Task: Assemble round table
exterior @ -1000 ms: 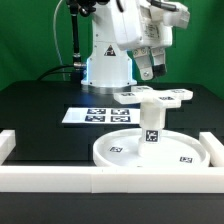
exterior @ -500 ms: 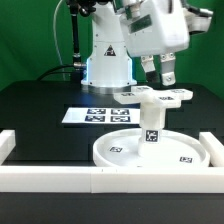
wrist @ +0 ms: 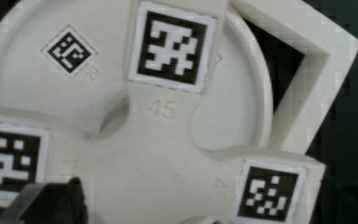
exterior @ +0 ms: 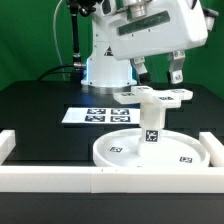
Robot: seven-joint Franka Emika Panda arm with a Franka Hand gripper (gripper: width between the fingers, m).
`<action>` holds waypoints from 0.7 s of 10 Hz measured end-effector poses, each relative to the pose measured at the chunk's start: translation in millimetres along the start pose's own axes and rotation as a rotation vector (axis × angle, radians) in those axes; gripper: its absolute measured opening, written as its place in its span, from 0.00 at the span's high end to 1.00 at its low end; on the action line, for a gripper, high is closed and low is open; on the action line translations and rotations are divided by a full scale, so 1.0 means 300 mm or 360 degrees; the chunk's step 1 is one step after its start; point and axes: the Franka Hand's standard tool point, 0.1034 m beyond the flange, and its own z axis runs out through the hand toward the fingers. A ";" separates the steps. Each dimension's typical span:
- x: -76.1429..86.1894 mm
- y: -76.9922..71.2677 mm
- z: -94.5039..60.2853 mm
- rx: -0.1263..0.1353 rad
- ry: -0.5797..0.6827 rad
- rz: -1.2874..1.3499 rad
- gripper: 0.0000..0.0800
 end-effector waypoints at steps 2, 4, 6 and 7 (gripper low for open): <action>-0.013 -0.018 -0.004 -0.0052 0.0010 -0.0393 0.19; -0.018 -0.026 -0.005 -0.0058 0.0010 -0.0674 0.19; -0.016 -0.025 -0.005 -0.0058 0.0007 -0.0845 0.19; -0.013 -0.024 -0.006 -0.0068 0.0007 -0.1031 0.19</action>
Offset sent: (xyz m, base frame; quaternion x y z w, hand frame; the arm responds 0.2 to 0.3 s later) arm 0.0000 0.0000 0.0000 0.0000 0.0000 -0.1938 0.9810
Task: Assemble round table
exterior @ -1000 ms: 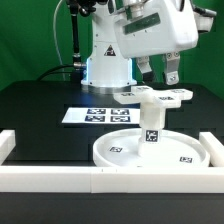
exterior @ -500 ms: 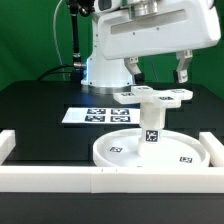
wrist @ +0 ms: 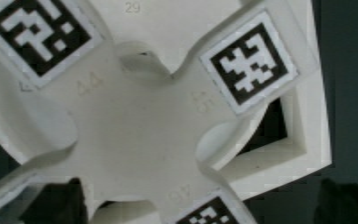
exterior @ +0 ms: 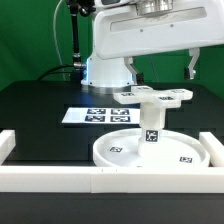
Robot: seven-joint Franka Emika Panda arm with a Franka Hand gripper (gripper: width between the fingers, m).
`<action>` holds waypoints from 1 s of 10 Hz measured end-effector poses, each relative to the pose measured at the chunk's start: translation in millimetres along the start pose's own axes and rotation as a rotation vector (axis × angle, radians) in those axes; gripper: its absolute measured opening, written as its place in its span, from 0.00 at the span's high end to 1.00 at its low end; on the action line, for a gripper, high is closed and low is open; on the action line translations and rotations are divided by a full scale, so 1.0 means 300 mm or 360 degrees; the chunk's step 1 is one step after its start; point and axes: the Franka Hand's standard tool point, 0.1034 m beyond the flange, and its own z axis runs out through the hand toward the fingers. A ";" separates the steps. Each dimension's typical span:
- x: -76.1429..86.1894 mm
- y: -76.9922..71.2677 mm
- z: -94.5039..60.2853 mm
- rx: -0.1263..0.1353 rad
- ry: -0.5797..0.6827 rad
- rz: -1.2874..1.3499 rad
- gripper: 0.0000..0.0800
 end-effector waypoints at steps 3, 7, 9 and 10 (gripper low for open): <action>0.010 -0.007 0.001 -0.0063 -0.0039 -0.0674 0.19; 0.020 0.011 0.005 -0.0062 -0.0073 -0.1076 0.19; 0.021 0.016 0.005 -0.0062 -0.0079 -0.1307 0.19; 0.020 0.016 0.006 -0.0083 -0.0093 -0.1473 0.19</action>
Offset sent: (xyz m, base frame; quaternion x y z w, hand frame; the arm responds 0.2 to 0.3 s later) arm 0.0085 0.0116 -0.0017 -0.0057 -0.0592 -0.2950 0.9536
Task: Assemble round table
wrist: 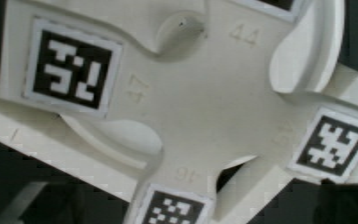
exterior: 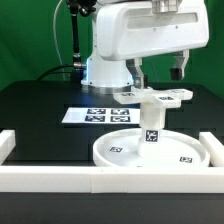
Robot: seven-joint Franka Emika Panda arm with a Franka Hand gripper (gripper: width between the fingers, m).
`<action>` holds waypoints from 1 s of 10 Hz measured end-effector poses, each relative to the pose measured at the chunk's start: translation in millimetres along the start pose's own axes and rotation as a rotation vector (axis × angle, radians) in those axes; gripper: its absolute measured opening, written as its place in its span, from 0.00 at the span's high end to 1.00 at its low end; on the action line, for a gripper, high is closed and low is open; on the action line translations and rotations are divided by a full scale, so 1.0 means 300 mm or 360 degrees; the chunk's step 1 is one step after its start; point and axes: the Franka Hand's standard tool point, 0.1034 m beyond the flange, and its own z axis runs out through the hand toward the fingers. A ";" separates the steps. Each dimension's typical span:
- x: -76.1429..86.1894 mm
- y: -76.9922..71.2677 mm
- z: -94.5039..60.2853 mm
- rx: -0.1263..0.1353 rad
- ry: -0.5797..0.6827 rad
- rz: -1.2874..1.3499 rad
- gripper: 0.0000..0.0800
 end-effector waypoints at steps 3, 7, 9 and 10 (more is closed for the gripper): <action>-0.010 -0.007 0.016 -0.0043 -0.0015 -0.0415 0.19; -0.042 -0.004 0.042 -0.0032 -0.0036 -0.0560 0.19; -0.049 -0.003 0.050 -0.0027 -0.0041 -0.0554 0.19; -0.053 -0.005 0.061 -0.0022 -0.0047 -0.0553 0.19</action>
Offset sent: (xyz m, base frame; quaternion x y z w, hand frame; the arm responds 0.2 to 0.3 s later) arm -0.0081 0.0043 -0.0043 -0.0025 0.0124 -0.2041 0.9789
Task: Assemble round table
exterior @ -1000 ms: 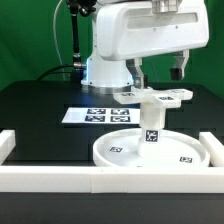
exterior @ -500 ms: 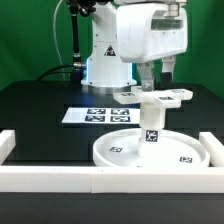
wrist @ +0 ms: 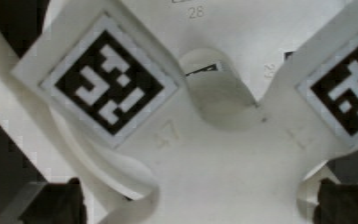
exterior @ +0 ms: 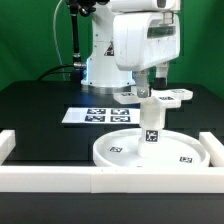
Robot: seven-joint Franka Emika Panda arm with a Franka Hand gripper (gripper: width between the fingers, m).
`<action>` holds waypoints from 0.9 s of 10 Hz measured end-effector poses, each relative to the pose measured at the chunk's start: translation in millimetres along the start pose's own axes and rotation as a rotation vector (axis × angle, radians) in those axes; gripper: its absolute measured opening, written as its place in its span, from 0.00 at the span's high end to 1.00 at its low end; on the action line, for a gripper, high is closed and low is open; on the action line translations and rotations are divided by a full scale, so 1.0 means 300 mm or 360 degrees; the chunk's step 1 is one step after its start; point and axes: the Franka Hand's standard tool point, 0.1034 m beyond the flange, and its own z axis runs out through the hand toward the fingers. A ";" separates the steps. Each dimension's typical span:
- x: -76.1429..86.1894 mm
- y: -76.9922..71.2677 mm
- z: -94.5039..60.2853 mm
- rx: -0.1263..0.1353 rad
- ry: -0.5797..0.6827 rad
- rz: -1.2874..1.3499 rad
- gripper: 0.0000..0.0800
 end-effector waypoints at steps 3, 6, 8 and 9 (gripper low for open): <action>-0.007 -0.007 0.025 0.0016 -0.0012 0.0001 0.19; -0.009 -0.012 0.030 0.0025 -0.0017 0.0005 0.33; -0.013 -0.016 0.032 0.0033 -0.0022 0.0062 0.45; -0.013 -0.016 0.032 0.0033 -0.0022 0.0063 0.45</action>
Offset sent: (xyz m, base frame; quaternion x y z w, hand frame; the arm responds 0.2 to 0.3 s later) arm 0.0005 0.0020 -0.0054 -0.0012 0.0022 0.0011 1.0000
